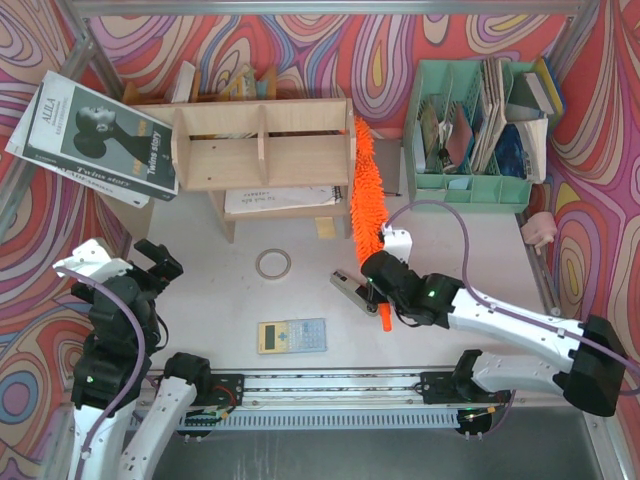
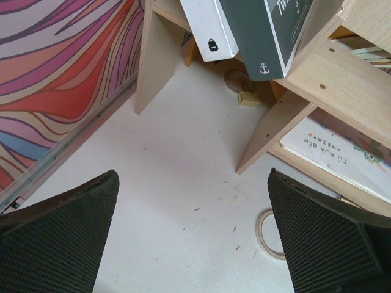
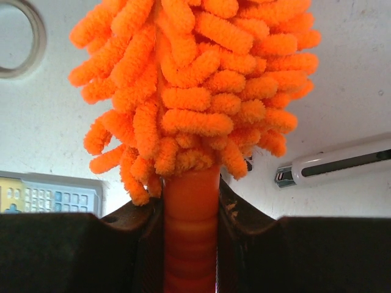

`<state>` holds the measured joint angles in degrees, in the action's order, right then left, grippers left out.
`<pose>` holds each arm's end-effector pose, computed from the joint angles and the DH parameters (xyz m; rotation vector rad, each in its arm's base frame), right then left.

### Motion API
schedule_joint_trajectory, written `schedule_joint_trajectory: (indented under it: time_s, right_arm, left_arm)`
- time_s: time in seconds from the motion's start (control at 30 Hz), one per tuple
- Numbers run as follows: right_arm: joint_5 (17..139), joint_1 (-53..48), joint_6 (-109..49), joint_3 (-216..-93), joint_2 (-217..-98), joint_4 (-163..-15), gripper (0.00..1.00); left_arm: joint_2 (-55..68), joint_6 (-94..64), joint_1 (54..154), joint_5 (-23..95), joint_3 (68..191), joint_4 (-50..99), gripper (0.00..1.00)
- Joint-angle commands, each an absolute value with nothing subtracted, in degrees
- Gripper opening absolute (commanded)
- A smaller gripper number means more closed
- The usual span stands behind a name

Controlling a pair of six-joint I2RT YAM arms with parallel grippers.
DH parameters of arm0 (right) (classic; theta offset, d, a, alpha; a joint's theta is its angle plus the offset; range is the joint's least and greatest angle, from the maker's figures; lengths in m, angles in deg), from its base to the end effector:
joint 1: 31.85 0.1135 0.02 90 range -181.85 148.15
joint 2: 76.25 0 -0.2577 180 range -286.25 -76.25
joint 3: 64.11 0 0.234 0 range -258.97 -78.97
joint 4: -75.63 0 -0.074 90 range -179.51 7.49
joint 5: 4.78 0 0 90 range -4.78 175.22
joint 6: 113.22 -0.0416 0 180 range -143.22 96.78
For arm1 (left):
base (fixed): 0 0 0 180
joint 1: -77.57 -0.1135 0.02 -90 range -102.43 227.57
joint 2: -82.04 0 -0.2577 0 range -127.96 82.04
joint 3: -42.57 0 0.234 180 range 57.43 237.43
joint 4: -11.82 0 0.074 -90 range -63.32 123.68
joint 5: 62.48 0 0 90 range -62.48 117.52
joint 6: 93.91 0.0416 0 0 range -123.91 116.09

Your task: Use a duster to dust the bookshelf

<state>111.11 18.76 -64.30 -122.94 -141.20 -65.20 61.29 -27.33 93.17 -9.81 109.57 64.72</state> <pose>0.1549 0.1600 0.2428 0.0253 2.2829 0.3067 0.0522 0.0116 0.3614 -0.5864 1.5563 0.0336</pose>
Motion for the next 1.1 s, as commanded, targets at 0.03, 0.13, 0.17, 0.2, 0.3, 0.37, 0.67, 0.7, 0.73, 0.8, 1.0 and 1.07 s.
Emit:
schedule_joint_trajectory:
  time_s: [0.03,0.13,0.17,0.2,0.3,0.37,0.67,0.7,0.73,0.8,1.0,1.07]
  right_arm:
    - [116.8,18.9,-61.3,-129.4,-135.5,-64.2,0.0]
    - [118.9,18.9,-60.1,-131.0,-132.0,-63.8,0.0]
    - [119.1,18.9,-59.7,-131.1,-131.2,-64.0,0.0]
    - [119.1,18.9,-59.3,-131.2,-130.6,-64.3,0.0]
    - [118.4,18.9,-59.6,-131.0,-130.5,-64.1,0.0]
    - [117.6,18.9,-60.8,-129.3,-131.5,-64.0,0.0]
    - [111.4,18.9,-65.3,-121.6,-134.2,-67.0,0.0]
    - [111.3,18.9,-65.6,-121.1,-134.6,-66.9,0.0]
    - [111.3,18.9,-66.1,-120.7,-135.0,-66.7,0.0]
    - [111.4,18.9,-66.9,-120.2,-136.3,-65.7,0.0]
    - [112.8,18.9,-64.7,-126.1,-137.2,-64.8,0.0]
    - [113.2,18.9,-62.3,-128.0,-135.5,-66.1,0.0]
  left_arm:
    - [61.4,-27.4,92.9,-9.7,108.9,64.6,0.98]
    - [61.9,-27.4,92.9,-9.7,109.0,64.6,0.99]
    - [62.0,-27.4,92.9,-9.7,108.9,64.6,0.99]
    - [62.2,-27.5,92.9,-9.7,108.9,64.6,0.99]
    - [62.4,-27.5,92.9,-9.7,108.9,64.5,0.98]
    - [62.3,-27.5,92.9,-9.7,108.9,64.5,0.99]
    - [62.0,-27.5,92.9,-9.6,108.9,64.6,0.99]
    - [61.9,-27.5,92.9,-9.6,108.9,64.6,0.99]
    - [61.8,-27.5,92.9,-9.6,109.0,64.6,0.98]
    - [61.8,-27.5,92.9,-9.6,109.0,64.7,0.99]
    - [61.7,-27.5,92.9,-9.9,108.9,64.6,0.99]
    - [61.6,-27.5,92.9,-9.9,108.9,64.8,0.98]
